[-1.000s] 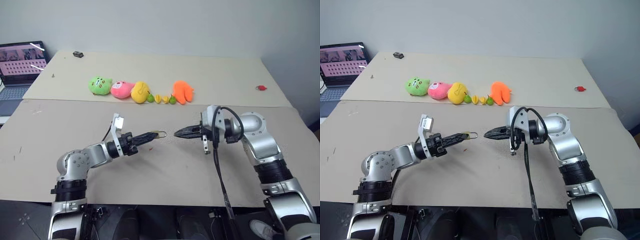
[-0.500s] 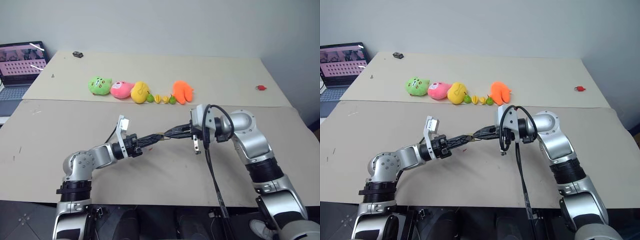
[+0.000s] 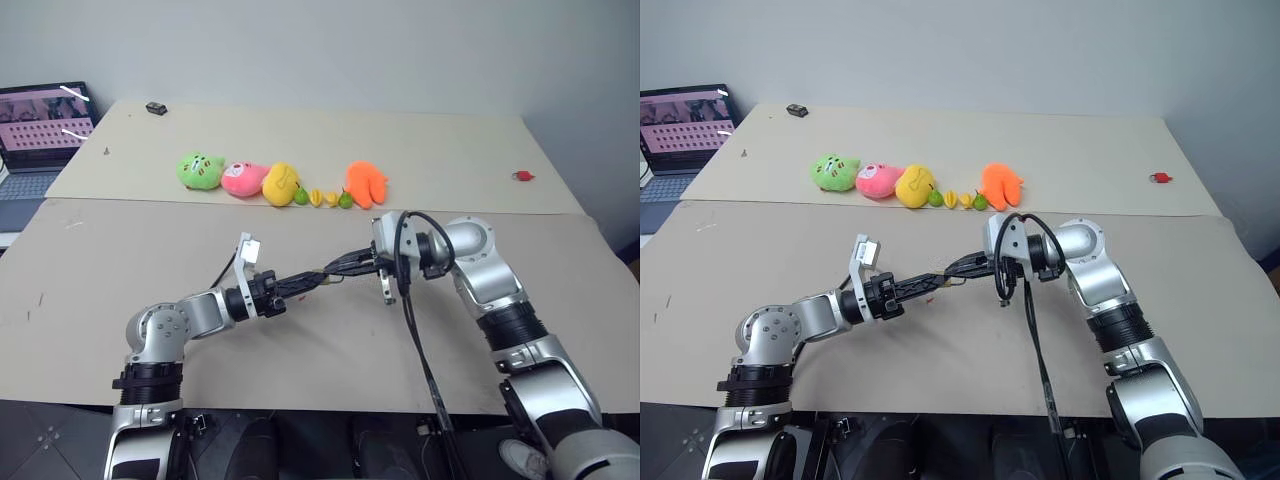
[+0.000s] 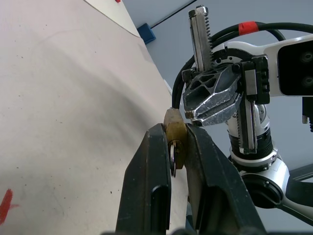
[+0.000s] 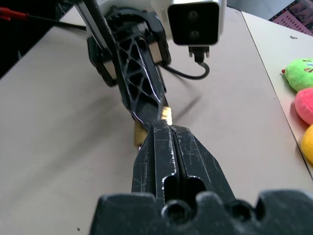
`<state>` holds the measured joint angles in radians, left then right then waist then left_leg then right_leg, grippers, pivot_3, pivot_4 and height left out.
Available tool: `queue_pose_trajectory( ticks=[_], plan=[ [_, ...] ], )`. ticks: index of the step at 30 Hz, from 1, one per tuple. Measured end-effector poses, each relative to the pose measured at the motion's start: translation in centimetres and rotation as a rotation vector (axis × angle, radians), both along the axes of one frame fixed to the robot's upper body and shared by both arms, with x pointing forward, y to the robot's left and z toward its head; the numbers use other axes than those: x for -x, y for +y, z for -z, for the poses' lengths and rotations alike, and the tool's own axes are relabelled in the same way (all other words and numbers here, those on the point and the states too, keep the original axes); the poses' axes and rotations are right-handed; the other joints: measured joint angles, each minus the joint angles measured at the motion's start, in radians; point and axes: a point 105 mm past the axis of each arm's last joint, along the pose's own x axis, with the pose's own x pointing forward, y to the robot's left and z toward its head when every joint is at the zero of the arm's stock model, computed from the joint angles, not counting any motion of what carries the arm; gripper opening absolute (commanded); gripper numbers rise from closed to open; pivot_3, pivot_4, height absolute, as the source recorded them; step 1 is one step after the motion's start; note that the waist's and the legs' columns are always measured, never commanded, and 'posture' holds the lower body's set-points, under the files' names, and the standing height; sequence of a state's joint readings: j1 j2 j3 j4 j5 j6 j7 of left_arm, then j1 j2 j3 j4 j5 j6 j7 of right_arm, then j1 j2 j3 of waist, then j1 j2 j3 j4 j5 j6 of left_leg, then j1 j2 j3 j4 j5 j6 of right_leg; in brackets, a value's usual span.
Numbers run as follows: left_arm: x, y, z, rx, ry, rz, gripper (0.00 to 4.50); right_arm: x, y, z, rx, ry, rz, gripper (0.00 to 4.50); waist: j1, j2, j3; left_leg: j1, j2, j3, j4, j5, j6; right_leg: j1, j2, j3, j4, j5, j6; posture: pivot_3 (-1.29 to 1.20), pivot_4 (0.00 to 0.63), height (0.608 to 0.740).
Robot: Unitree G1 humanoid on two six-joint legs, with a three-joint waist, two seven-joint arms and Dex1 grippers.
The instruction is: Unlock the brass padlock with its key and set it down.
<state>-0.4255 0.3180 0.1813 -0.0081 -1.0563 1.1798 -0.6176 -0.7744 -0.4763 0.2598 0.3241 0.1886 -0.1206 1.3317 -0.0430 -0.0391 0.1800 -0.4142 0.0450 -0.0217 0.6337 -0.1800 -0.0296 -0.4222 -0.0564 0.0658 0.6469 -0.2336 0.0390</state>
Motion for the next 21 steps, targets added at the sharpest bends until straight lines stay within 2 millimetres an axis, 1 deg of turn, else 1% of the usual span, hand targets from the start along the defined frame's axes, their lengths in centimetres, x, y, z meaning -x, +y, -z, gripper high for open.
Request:
queue_pose_trajectory(
  ticks=[4,8,10,13,15,17,21],
  plan=[
    [0.0,0.1,-0.3,0.008,-0.009,-0.001,0.01,-0.5,-0.7,0.9,0.026,0.021,0.021,0.04,0.000,0.000,0.000,0.000,0.000,0.000,0.000,0.000,0.000,0.000,0.000,0.000,0.000,0.000,0.000,0.00,0.150,0.722],
    [0.0,0.2,-0.5,0.015,-0.012,-0.006,0.01,-0.6,-1.2,0.9,0.037,0.021,0.029,0.04,0.000,0.000,0.000,0.000,0.000,0.000,0.000,0.000,0.000,0.000,0.000,0.000,0.000,0.000,0.000,0.00,0.150,0.722],
    [0.0,0.2,-0.6,0.024,-0.013,-0.004,0.01,-0.8,-1.5,0.2,0.031,0.008,0.041,0.04,0.000,0.000,0.000,0.000,0.000,0.000,0.000,0.000,0.000,0.000,0.000,0.000,0.000,0.000,0.000,0.00,0.150,0.722],
    [0.1,0.2,-0.6,0.027,-0.013,-0.003,0.01,-1.4,-1.9,-1.7,0.013,-0.034,0.061,0.04,-0.001,0.000,0.000,0.000,0.000,0.000,0.000,0.000,0.000,0.000,0.000,0.000,0.000,0.000,0.000,0.00,0.150,0.722],
    [0.1,0.2,-0.6,0.027,-0.012,-0.002,0.01,-1.6,-2.1,-2.5,0.006,-0.050,0.067,0.04,0.000,0.000,0.000,0.000,0.000,0.000,0.000,0.000,0.000,0.000,0.000,0.000,0.000,0.000,0.000,0.00,0.150,0.722],
    [0.1,0.2,-0.6,0.027,-0.012,-0.002,0.01,-1.5,-2.1,-2.3,0.007,-0.043,0.066,0.04,0.000,0.000,0.000,0.000,0.000,0.000,0.000,0.000,0.000,0.000,0.000,0.000,0.000,0.000,0.000,0.00,0.150,0.722],
    [0.0,0.2,-0.6,0.027,-0.013,-0.003,0.01,-1.1,-2.1,-1.3,0.005,0.001,0.064,0.04,0.000,0.000,0.000,0.000,0.000,0.000,0.000,0.000,0.000,0.000,0.000,0.000,0.000,0.000,0.000,0.00,0.150,0.722]
  ],
)
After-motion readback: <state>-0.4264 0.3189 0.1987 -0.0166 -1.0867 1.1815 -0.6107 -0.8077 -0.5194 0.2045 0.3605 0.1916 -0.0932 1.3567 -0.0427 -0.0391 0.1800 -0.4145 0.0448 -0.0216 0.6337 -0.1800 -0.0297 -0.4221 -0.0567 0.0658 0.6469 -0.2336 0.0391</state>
